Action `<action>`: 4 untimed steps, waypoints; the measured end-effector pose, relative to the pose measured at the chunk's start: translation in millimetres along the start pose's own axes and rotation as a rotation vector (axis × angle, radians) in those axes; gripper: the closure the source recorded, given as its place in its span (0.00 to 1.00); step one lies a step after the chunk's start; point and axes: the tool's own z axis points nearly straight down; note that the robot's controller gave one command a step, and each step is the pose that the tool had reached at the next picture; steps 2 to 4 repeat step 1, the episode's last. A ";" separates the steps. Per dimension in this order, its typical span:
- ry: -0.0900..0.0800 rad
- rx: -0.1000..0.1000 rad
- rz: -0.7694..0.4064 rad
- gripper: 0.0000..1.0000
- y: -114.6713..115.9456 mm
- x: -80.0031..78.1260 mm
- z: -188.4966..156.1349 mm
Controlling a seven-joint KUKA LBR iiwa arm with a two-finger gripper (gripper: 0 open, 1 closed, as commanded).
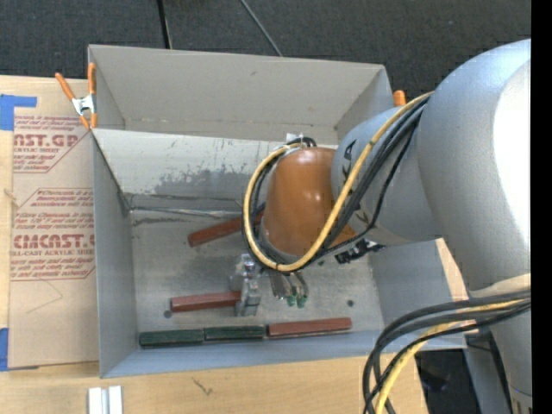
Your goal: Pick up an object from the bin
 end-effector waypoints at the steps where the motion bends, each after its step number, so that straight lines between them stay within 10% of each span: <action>1: -0.003 0.000 -0.005 1.00 5.2 -3.2 -136.5; 4: -0.003 0.000 -0.005 1.00 5.2 -3.2 -136.5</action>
Offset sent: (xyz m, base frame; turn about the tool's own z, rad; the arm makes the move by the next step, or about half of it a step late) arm 0.0000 0.0000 0.0000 0.0000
